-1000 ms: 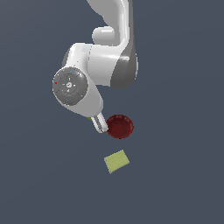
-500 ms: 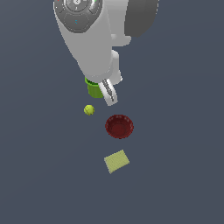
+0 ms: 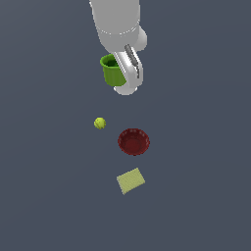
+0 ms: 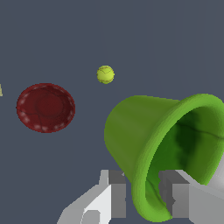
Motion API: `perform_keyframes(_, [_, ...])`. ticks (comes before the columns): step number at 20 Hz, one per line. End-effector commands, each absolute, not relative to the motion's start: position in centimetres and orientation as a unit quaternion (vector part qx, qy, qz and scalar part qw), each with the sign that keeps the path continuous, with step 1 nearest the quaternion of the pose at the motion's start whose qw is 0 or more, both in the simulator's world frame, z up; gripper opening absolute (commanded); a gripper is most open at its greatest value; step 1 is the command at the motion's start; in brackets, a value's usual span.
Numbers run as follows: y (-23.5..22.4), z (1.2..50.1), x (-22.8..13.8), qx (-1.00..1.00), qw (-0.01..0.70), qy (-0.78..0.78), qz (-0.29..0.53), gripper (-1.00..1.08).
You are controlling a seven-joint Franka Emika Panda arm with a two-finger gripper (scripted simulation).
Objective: Pick up a designated object from a clutter of objects.
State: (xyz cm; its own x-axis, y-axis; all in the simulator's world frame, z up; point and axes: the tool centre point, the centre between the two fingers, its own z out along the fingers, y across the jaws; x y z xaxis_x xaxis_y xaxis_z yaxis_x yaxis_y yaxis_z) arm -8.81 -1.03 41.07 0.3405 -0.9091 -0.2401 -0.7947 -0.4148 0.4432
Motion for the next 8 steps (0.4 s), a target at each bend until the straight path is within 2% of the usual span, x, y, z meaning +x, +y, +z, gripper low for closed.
perform_keyframes(1, [-0.6, 42.4, -9.3, 0.809, 0.125, -0.527, -0.229, -1.0])
perform_keyframes(8, [-0.2, 43.8, -9.7, 0.809, 0.125, -0.527, -0.23, -1.0])
